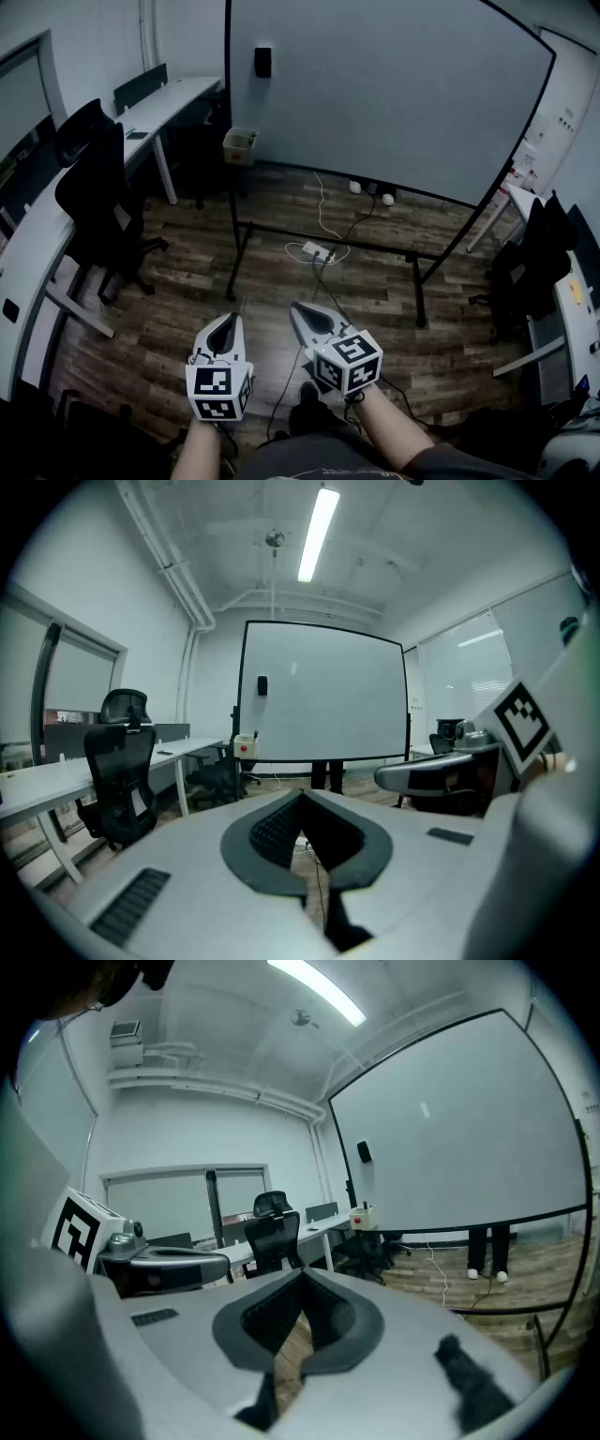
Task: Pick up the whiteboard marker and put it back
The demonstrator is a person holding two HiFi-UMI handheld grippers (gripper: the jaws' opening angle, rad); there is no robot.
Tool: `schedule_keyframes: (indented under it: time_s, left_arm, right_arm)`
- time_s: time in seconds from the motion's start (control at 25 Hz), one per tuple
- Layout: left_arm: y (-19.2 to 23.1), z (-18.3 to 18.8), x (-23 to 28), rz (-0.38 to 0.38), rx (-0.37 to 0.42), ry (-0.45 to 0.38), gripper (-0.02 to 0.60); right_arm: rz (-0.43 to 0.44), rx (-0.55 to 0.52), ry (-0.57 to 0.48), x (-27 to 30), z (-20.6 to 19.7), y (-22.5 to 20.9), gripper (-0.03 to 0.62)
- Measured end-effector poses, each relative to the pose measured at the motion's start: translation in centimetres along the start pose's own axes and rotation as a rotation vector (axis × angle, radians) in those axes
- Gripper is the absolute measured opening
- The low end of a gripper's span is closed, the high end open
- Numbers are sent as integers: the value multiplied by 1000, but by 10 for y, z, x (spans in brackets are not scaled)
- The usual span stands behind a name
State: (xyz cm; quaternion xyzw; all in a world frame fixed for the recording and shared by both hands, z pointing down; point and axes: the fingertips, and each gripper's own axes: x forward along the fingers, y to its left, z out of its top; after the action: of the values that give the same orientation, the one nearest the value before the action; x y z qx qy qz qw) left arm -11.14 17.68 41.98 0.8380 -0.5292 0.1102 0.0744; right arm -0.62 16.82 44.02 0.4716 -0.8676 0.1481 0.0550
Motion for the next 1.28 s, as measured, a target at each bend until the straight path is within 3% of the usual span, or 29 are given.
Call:
schedule_keyframes:
  time_s: [0.48, 0.68, 1.28]
  left_arm:
    - [2, -23, -14, 2, -7, 25, 14]
    - [8, -28, -20, 17, -8, 25, 14]
    - [20, -28, -6, 28, -25, 45, 14]
  right_arm:
    - [-12, -11, 19, -9, -12, 14, 21]
    - [-44, 62, 43, -11, -21, 14, 23]
    - [-25, 66, -4, 5, -13, -3, 25]
